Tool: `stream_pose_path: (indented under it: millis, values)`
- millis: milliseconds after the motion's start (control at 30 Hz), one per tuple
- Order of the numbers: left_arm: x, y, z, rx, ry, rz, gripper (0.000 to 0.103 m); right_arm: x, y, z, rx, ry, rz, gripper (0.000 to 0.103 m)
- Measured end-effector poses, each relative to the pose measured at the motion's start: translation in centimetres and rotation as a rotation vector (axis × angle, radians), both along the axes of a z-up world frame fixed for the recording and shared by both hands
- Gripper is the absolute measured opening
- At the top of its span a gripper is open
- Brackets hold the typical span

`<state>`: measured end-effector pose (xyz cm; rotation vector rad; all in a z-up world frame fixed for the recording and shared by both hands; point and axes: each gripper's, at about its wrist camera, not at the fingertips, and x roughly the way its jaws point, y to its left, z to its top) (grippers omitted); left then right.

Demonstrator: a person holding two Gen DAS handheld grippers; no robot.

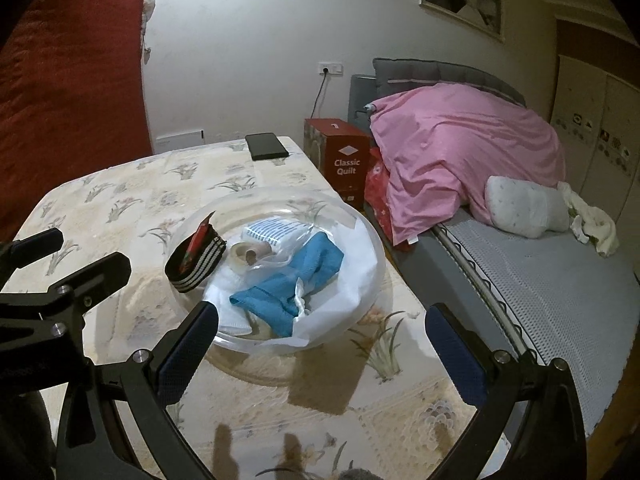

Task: Organize soft objects

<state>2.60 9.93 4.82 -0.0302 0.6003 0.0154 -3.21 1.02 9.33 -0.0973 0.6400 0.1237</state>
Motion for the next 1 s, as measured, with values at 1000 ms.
stream_pose_path:
  millis: [1000]
  values:
    - [-0.2,-0.1,-0.3,0.000,0.017,0.001,0.103,0.8,-1.0,-0.9,-0.003,0.031,-0.026,0.103]
